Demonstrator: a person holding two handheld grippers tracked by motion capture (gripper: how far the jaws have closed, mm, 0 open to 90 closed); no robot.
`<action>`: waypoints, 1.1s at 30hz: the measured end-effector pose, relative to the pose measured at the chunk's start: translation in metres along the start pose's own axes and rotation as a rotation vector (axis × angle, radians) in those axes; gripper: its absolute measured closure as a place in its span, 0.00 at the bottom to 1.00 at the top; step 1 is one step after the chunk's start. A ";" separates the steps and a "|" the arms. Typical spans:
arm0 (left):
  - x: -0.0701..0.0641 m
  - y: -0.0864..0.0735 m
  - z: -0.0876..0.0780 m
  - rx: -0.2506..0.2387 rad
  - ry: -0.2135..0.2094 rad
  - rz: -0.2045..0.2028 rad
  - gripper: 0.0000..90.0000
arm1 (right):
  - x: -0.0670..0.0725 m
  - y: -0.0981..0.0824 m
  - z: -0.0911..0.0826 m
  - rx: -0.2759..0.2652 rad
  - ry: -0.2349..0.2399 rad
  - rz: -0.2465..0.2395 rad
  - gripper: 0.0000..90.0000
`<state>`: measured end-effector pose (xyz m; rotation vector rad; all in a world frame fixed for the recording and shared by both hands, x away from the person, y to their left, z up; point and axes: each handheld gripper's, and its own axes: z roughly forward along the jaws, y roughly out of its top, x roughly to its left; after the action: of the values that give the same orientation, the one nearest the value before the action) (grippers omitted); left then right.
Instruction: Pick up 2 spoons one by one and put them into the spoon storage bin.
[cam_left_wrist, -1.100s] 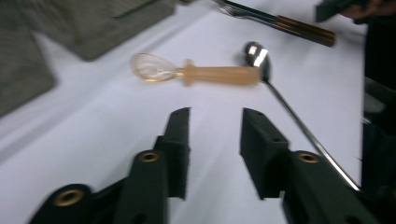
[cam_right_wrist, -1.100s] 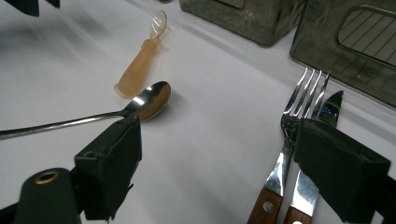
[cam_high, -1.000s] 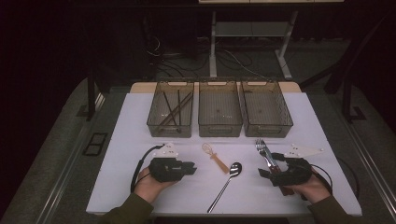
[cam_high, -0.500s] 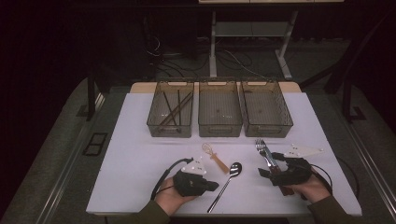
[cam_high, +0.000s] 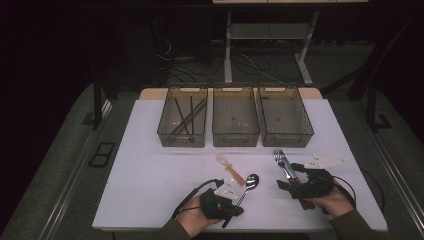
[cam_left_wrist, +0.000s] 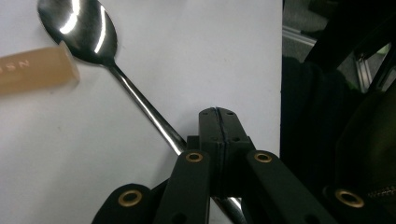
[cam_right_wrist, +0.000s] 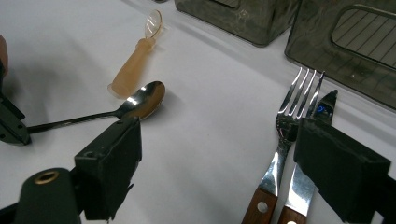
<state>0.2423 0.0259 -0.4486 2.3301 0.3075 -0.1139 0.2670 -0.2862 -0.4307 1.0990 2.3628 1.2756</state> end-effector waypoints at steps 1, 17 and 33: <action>0.000 0.000 0.000 0.000 0.004 0.000 0.99 | 0.000 0.000 0.000 0.000 -0.001 0.002 0.17; -0.001 0.000 -0.011 0.056 0.131 0.039 0.99 | -0.001 0.000 -0.001 -0.005 -0.006 0.007 0.17; -0.019 -0.009 -0.016 0.022 0.043 -0.021 0.99 | -0.001 0.000 -0.002 -0.009 -0.007 0.010 0.17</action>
<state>0.2211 0.0392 -0.4403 2.3543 0.3537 -0.0779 0.2669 -0.2881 -0.4297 1.1127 2.3476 1.2824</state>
